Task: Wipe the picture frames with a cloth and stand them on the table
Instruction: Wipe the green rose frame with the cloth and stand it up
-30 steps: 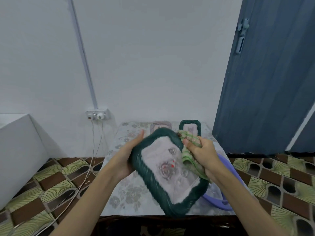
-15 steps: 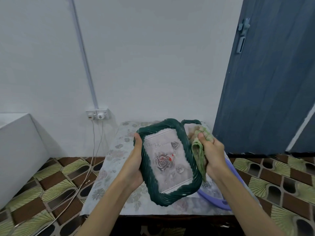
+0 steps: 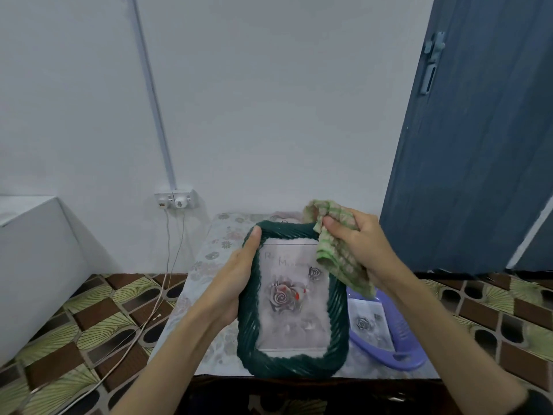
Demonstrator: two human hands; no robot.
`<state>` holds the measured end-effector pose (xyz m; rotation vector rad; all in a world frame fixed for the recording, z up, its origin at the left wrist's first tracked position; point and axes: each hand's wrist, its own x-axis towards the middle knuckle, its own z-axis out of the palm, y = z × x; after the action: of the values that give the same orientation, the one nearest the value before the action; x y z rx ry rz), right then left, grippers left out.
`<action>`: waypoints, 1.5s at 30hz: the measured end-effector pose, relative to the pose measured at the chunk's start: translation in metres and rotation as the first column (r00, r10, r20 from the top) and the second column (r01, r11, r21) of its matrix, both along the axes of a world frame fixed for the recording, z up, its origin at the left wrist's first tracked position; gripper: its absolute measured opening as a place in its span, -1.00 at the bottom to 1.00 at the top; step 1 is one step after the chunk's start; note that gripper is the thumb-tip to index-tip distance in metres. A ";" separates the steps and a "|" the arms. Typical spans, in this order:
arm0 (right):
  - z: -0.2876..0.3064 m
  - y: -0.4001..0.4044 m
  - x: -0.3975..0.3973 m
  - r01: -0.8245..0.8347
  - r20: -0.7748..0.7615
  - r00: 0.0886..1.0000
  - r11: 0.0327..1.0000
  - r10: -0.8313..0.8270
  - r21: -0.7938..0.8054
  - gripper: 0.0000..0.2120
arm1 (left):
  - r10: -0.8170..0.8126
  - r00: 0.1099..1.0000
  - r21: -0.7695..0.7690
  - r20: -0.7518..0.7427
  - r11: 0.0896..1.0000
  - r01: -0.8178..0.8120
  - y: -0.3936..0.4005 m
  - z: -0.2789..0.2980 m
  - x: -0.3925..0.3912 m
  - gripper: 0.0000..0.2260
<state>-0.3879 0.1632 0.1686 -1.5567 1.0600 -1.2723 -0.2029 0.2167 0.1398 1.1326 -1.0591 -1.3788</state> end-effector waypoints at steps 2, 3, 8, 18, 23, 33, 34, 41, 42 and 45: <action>0.001 0.002 0.002 -0.041 0.192 0.981 0.988 0.013 0.147 -0.88 | -0.009 0.999 0.022 -0.041 1.000 0.010 0.001 -0.002 -0.003 -0.62; 0.002 0.003 0.003 -0.061 0.255 0.967 0.978 0.008 0.200 -0.87 | -0.010 0.998 0.029 -0.055 1.000 0.011 0.002 -0.003 -0.004 -0.63; 0.004 -0.003 -0.001 -0.120 0.407 0.913 0.935 -0.028 0.334 -0.88 | -0.038 0.991 0.041 -0.132 0.998 0.044 0.003 0.001 -0.004 -0.53; 0.027 0.020 -0.028 0.034 0.185 0.982 0.999 -0.032 -0.005 -0.85 | 0.012 0.949 0.117 -0.314 0.993 0.026 0.001 0.011 0.008 -0.48; -0.005 0.033 -0.008 0.005 -0.420 0.894 0.942 -0.155 -0.336 -0.65 | -0.027 0.938 0.075 -0.346 0.996 0.056 0.001 0.011 0.000 -0.43; -0.050 0.046 0.026 -0.074 -0.588 0.774 0.888 -0.236 -0.454 -0.49 | 0.025 0.964 -0.012 -0.265 1.000 -0.029 -0.001 0.007 -0.010 -0.40; -0.055 0.050 0.028 -0.073 -0.590 0.778 0.902 -0.216 -0.426 -0.47 | 0.032 0.970 -0.022 -0.240 0.999 -0.039 -0.002 0.007 -0.010 -0.41; -0.055 0.048 0.022 -0.136 -0.286 0.948 0.990 0.141 0.035 -0.68 | 0.057 0.976 0.006 -0.208 0.998 -0.058 -0.008 0.004 -0.002 -0.41; -0.051 0.045 0.017 -0.200 -0.101 0.969 0.957 0.225 0.209 -0.71 | 0.062 0.970 0.028 -0.233 0.998 -0.057 -0.008 0.003 0.000 -0.42; -0.047 0.040 -0.001 -0.430 0.440 0.861 0.827 0.255 0.362 -0.78 | 0.068 0.952 0.068 -0.297 0.996 -0.050 -0.008 0.001 0.005 -0.46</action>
<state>-0.3891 0.2035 0.1219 -1.0341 0.7094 -0.9296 -0.1984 0.2084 0.1412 0.9522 -0.7648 -1.4879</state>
